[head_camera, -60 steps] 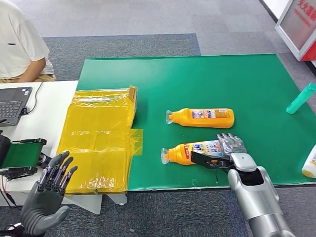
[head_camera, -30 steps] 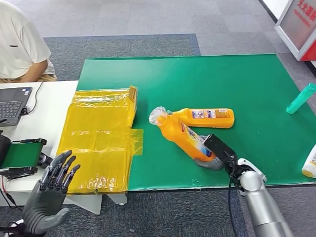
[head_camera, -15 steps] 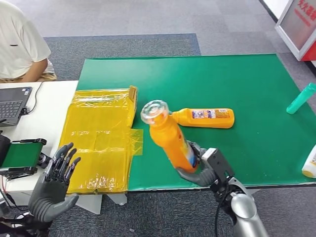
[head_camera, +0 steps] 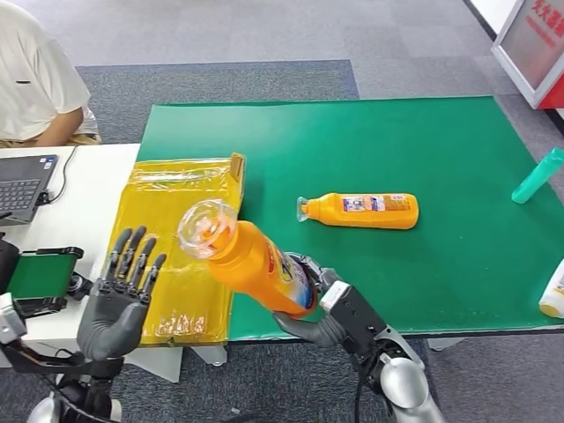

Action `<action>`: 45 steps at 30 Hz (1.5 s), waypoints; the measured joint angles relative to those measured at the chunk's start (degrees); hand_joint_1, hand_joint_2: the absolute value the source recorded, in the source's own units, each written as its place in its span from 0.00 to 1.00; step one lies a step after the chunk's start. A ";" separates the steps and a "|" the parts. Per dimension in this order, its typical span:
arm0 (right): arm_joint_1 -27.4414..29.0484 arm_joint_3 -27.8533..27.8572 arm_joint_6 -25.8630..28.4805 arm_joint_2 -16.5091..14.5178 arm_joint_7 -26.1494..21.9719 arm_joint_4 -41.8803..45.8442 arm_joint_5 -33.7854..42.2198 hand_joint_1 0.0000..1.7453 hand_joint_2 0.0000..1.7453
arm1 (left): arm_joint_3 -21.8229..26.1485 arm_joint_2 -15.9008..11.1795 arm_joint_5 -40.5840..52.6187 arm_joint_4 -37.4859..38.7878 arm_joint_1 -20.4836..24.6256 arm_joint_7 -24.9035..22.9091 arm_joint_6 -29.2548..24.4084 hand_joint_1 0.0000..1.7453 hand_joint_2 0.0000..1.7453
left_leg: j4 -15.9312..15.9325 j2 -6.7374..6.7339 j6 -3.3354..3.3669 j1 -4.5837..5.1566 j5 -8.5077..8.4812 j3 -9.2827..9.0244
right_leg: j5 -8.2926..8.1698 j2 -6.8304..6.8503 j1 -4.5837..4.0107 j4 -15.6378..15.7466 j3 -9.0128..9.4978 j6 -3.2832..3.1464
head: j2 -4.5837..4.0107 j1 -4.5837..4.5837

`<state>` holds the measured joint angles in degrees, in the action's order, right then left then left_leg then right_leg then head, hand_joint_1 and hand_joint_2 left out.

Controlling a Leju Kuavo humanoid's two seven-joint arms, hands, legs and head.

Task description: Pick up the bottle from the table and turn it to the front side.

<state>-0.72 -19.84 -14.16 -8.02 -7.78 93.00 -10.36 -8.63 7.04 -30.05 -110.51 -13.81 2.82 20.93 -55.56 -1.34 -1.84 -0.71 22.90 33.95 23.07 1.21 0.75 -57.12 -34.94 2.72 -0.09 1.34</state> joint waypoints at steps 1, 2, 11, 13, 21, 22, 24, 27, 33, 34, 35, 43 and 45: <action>-0.06 -0.58 0.31 -0.11 -0.17 -0.17 -0.24 1.00 1.00 | -2.00 -0.72 0.70 0.63 0.43 0.25 -0.50 0.00 1.00 | 0.00 0.00 0.00 0.00 0.00 0.01 | 0.00 0.00 0.00 0.00 0.00 0.00 | 0.00 0.01; -0.14 -1.12 0.58 -0.22 -0.31 -0.40 -0.45 1.00 1.00 | -4.02 -1.48 1.25 1.30 0.96 0.38 -1.03 0.00 1.00 | 0.00 0.00 0.00 0.00 0.01 0.01 | 0.00 -0.01 0.00 0.00 0.00 0.00 | 0.00 0.00; -1.19 -4.40 2.31 -0.57 -0.75 -3.07 -2.03 1.00 1.00 | -16.20 -5.74 6.40 5.88 5.70 -0.53 -3.59 0.00 1.00 | 0.00 0.00 0.01 0.01 0.01 0.01 | 0.00 -0.01 0.01 0.00 0.01 0.00 | 0.00 0.00; -1.36 -4.68 3.10 -0.59 -1.26 -3.56 -3.02 1.00 1.00 | -17.15 -6.01 9.37 6.43 6.59 -0.52 -4.06 0.00 1.00 | 0.00 0.00 0.00 0.00 0.00 0.02 | -0.01 0.00 0.00 0.00 0.00 0.00 | 0.00 0.00; -3.99 -5.54 4.27 -0.59 0.48 -1.55 -6.58 1.00 1.00 | -18.07 -5.77 19.05 5.92 11.41 -2.13 -4.24 0.00 1.00 | 0.00 0.00 -0.01 0.00 -0.05 0.00 | -0.03 0.00 0.00 -0.01 0.02 -0.01 | 0.00 0.01; -4.06 -5.53 4.32 -0.59 0.54 -1.55 -6.69 1.00 1.00 | -18.16 -5.64 19.69 5.91 11.61 -2.04 -4.30 0.00 1.00 | 0.00 0.00 -0.01 0.00 -0.05 0.00 | -0.03 0.00 0.00 0.00 0.02 0.00 | 0.00 0.01; -4.17 -5.51 4.46 -0.59 0.59 -1.56 -6.87 1.00 1.00 | -18.36 -5.37 20.85 5.91 12.01 -1.77 -4.41 0.00 1.00 | 0.00 0.00 -0.01 0.00 -0.05 0.00 | -0.03 0.00 0.01 0.00 0.02 0.00 | 0.00 0.02; -4.24 -5.50 4.62 -0.59 0.68 -1.57 -7.04 1.00 1.00 | -18.58 -5.09 21.68 5.91 12.41 -1.59 -4.46 0.00 1.00 | 0.00 0.00 -0.01 0.00 -0.04 0.01 | -0.02 0.00 0.01 0.00 0.00 0.00 | 0.00 0.01; -4.31 -5.19 5.74 -0.59 1.01 -2.22 -7.70 1.00 1.00 | -19.69 -4.64 23.11 5.91 13.57 -1.24 -4.68 0.09 1.00 | 0.00 0.00 -0.01 0.00 -0.04 0.01 | -0.02 -0.01 0.00 0.00 -0.01 -0.01 | 0.00 0.01; -4.37 -5.11 5.95 -0.60 1.02 -2.50 -7.78 1.00 1.00 | -19.92 -4.61 23.14 5.92 13.80 -1.18 -4.76 0.34 1.00 | 0.00 0.00 -0.01 0.00 -0.04 0.01 | -0.02 -0.01 0.00 0.00 -0.01 -0.01 | 0.00 0.01; -4.42 -5.03 6.11 -0.64 1.02 -2.81 -7.84 1.00 1.00 | -20.18 -4.61 22.99 5.92 13.99 -1.04 -4.89 0.59 1.00 | 0.00 0.00 -0.01 0.00 -0.04 0.01 | -0.02 -0.01 0.00 0.00 -0.01 -0.01 | 0.00 0.01; -4.21 -4.69 6.79 -1.33 1.17 -3.84 -7.96 1.00 1.00 | -20.95 -4.57 21.33 5.93 14.45 0.30 -6.55 1.00 1.00 | 0.00 0.00 -0.01 0.00 -0.04 0.01 | -0.02 -0.01 0.00 0.00 -0.01 -0.01 | 0.00 0.01; -4.06 -4.68 6.84 -1.46 1.40 -3.86 -7.96 1.00 1.00 | -21.00 -4.56 21.68 5.93 14.46 0.30 -6.88 1.00 1.00 | 0.00 0.00 -0.01 0.00 -0.04 0.01 | -0.02 -0.01 0.00 0.00 -0.01 -0.01 | 0.00 0.01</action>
<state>-4.78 -24.51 -7.32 -9.48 -6.38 89.13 -18.31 -29.63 2.48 -8.38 -104.59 0.65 3.13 14.05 -55.56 -1.34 -1.85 -0.71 22.86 33.96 23.05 1.20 0.76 -57.13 -34.94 2.71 -0.09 1.35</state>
